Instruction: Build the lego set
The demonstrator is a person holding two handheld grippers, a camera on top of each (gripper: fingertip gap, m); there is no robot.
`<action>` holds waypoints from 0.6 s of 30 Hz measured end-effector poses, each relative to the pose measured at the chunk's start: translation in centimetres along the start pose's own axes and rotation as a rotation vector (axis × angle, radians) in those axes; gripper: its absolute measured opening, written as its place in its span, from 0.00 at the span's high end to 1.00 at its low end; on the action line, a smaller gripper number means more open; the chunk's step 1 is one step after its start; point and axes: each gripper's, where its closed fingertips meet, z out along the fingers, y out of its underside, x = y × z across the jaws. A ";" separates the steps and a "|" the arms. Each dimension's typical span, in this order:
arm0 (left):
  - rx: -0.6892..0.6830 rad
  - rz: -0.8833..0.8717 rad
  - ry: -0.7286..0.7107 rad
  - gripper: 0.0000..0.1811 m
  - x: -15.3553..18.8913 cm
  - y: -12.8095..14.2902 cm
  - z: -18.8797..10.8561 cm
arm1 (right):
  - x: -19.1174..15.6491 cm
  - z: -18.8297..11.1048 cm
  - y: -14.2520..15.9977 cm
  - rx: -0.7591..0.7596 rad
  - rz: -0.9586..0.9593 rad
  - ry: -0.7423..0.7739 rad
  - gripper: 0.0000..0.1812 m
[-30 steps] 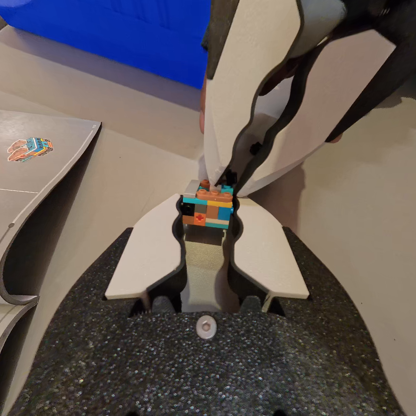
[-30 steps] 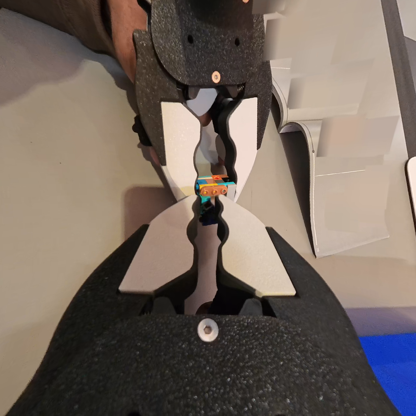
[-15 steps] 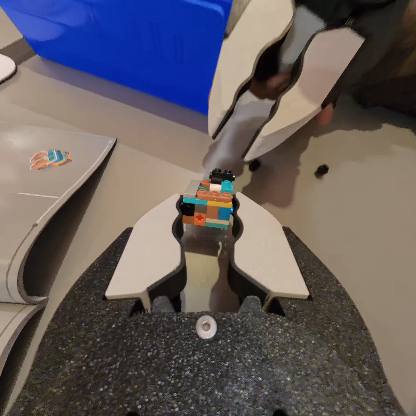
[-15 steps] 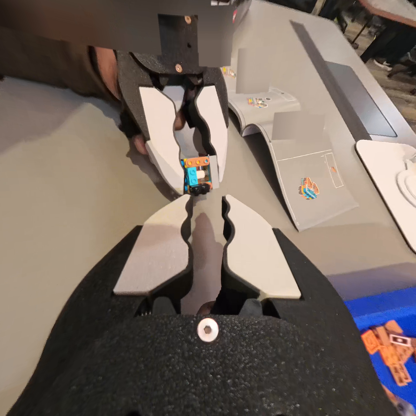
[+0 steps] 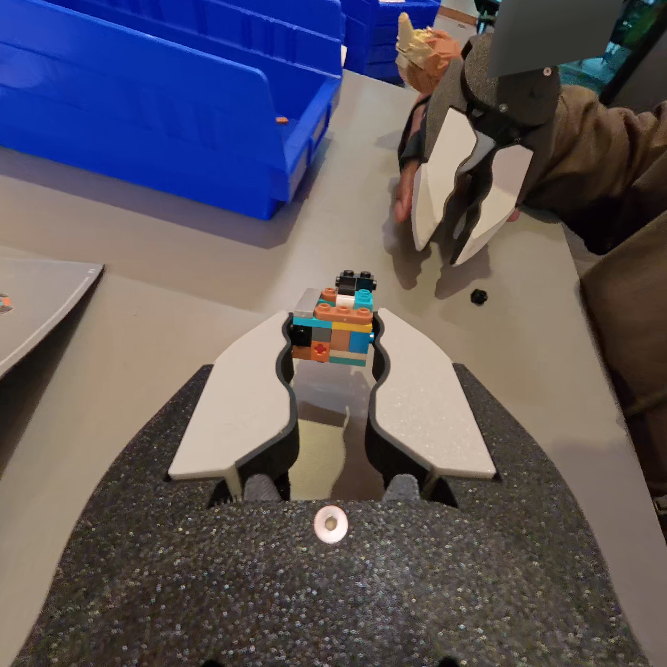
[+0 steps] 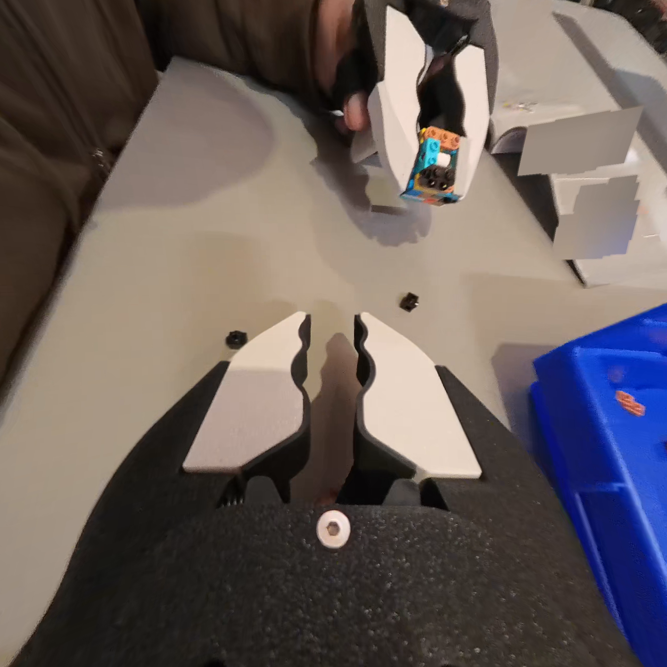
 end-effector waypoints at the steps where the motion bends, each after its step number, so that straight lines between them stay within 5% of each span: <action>1: -0.002 0.007 0.010 0.77 0.3 0.0 0.2 | 0.3 0.0 -0.2 0.006 -0.019 0.039 0.87; 12: 0.203 0.046 0.134 0.78 3.4 -3.0 0.2 | 4.0 1.2 -6.6 0.311 0.199 0.164 0.82; 18: 0.238 -0.195 0.238 0.78 3.9 -3.6 0.2 | 3.6 -0.4 -8.7 0.358 -0.124 0.365 0.81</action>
